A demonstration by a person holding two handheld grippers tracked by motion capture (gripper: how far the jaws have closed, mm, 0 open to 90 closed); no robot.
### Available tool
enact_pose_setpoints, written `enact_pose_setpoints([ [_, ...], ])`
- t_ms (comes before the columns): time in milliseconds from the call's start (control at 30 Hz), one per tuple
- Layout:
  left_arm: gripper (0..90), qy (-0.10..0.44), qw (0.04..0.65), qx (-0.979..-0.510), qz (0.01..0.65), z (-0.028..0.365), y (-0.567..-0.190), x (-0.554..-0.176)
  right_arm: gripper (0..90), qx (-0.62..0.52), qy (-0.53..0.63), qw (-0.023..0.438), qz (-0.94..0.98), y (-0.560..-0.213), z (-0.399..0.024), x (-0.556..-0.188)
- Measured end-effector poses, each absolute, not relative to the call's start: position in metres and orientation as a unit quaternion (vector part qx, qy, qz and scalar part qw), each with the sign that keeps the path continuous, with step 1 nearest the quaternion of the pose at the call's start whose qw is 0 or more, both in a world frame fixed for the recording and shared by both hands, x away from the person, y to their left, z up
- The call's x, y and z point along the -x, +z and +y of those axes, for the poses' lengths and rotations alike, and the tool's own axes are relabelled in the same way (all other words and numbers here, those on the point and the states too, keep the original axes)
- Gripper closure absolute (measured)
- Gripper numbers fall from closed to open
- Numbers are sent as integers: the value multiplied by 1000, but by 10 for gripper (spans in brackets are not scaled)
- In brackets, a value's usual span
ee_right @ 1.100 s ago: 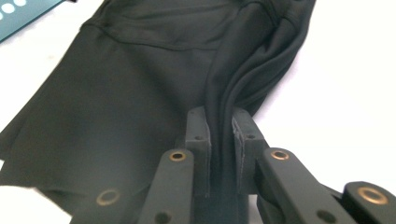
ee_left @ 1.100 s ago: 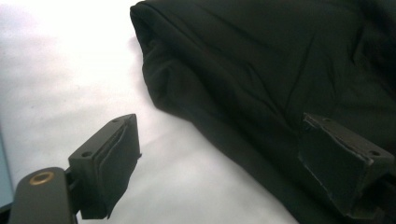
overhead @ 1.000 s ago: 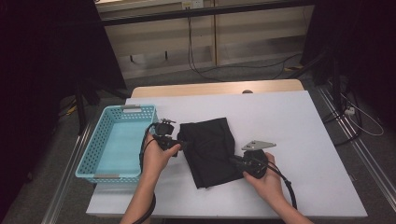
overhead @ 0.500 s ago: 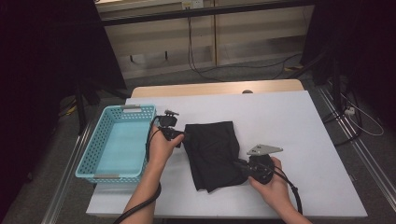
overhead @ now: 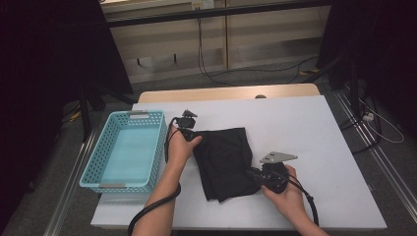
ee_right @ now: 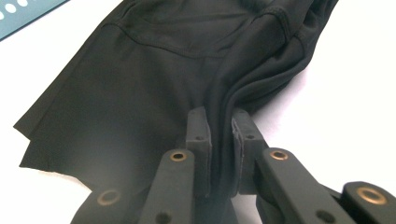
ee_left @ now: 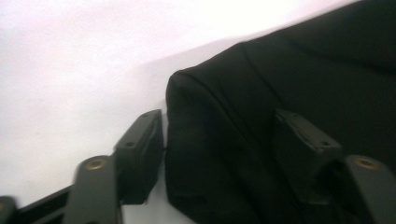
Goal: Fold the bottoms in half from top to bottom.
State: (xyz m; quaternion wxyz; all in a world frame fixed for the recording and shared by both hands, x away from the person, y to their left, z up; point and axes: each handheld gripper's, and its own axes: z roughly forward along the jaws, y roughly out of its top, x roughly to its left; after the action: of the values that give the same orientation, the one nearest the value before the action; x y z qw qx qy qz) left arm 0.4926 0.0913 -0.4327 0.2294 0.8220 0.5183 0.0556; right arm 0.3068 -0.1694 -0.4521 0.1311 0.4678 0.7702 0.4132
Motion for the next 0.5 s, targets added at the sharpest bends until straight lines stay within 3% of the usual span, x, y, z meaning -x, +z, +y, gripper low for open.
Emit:
enact_pose_setpoints([
  [100, 540, 50, 220, -819, 528, 86, -431, -493, 802, -469, 413, 130, 770, -452, -169, -307],
  [133, 672, 47, 216, -820, 528, 84, -430, -492, 802, -469, 413, 130, 770, -452, -168, -308],
  [167, 672, 30, 220, -820, 528, 83, -429, -492, 802, -469, 413, 130, 770, -452, -168, -308],
  [200, 770, 32, 218, -823, 523, 80, -429, -491, 802, -467, 412, 130, 771, -451, -168, -308],
  [500, 811, 8, 179, -826, 535, 79, -413, -500, 804, -463, 412, 141, 772, -449, -168, -308],
])
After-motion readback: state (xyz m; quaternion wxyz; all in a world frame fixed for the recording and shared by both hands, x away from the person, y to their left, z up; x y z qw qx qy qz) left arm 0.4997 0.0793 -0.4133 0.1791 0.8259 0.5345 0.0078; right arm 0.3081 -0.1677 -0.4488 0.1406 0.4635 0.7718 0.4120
